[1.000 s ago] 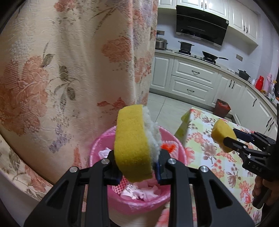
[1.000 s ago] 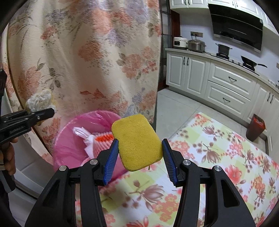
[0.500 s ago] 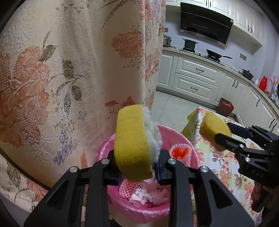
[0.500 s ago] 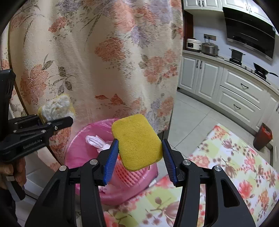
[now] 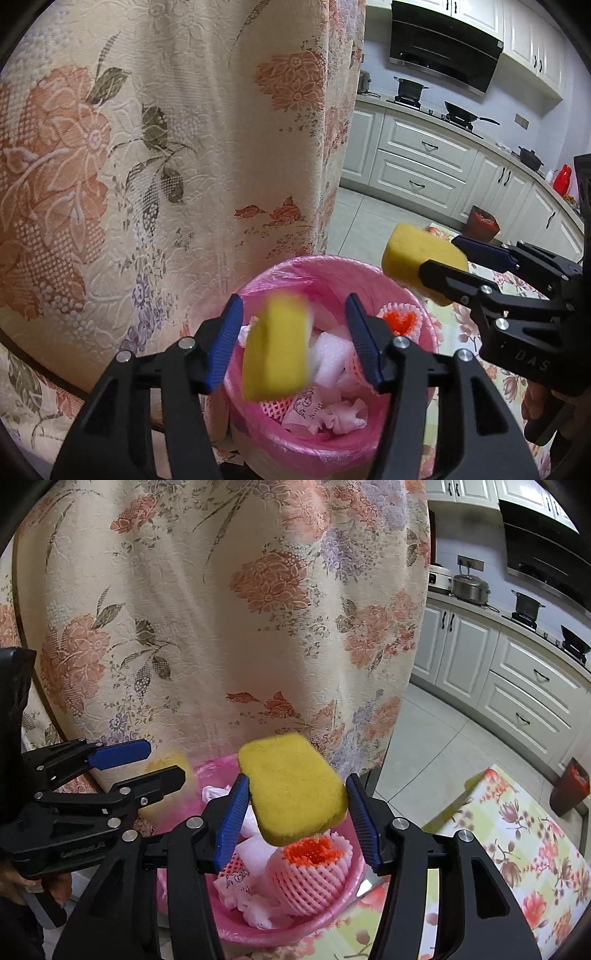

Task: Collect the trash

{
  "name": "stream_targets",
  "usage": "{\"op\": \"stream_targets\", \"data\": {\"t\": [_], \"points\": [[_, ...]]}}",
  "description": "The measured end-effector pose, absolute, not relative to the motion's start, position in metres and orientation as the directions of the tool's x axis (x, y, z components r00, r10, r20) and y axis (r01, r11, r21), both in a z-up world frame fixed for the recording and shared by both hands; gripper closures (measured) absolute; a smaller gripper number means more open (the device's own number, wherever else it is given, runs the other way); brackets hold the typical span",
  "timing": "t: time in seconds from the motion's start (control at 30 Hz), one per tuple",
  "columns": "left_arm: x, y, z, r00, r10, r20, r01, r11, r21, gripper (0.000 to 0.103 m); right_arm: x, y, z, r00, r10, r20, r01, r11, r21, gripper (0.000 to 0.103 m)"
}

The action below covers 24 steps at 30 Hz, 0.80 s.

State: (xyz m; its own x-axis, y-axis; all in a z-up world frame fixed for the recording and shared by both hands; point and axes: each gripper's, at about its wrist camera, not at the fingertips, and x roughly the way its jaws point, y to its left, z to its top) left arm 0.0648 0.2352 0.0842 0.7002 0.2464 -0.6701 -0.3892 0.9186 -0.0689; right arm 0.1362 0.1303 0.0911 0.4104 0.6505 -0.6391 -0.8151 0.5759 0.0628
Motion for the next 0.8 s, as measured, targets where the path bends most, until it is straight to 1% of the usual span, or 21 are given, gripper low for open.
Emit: {"op": "stream_targets", "data": {"t": [0.07,0.27,0.3,0.37,0.6,0.67,0.73,0.8], "points": [[0.063,0.237,0.084,0.699,0.249,-0.671,-0.395,0.916,-0.071,0.048,0.137,0.130,0.091,0.420,0.647,-0.636,-0.810,0.583,0.059,0.041],[0.055,0.239,0.084,0.699,0.255,-0.668,-0.404,0.912,-0.075,0.047,0.141,0.123,0.089,0.431,0.640,-0.636,-0.798,0.599,0.061,0.041],[0.053,0.239,0.085,0.700,0.255,-0.667,-0.405,0.911,-0.076,0.046,0.141,0.120,0.089,0.432,0.640,-0.635,-0.797,0.601,0.064,0.041],[0.050,0.239,0.085,0.701,0.257,-0.665,-0.407,0.910,-0.077,0.040,0.139,0.115,0.088,0.436,0.637,-0.635,-0.793,0.606,0.063,0.041],[0.035,0.224,0.087,0.708,0.252,-0.660,-0.398,0.914,-0.078,0.035,0.129,0.084,0.083,0.470,0.620,-0.628,-0.760,0.646,0.069,0.037],[0.029,0.219,0.088,0.711,0.250,-0.658,-0.396,0.914,-0.081,0.032,0.124,0.072,0.081,0.475,0.617,-0.627,-0.752,0.655,0.075,0.036],[0.024,0.214,0.089,0.714,0.246,-0.656,-0.394,0.915,-0.086,0.029,0.118,0.062,0.080,0.487,0.612,-0.623,-0.739,0.669,0.079,0.031],[0.019,0.207,0.089,0.715,0.243,-0.656,-0.387,0.918,-0.082,0.027,0.113,0.054,0.079,0.494,0.608,-0.621,-0.733,0.676,0.079,0.031]]}}
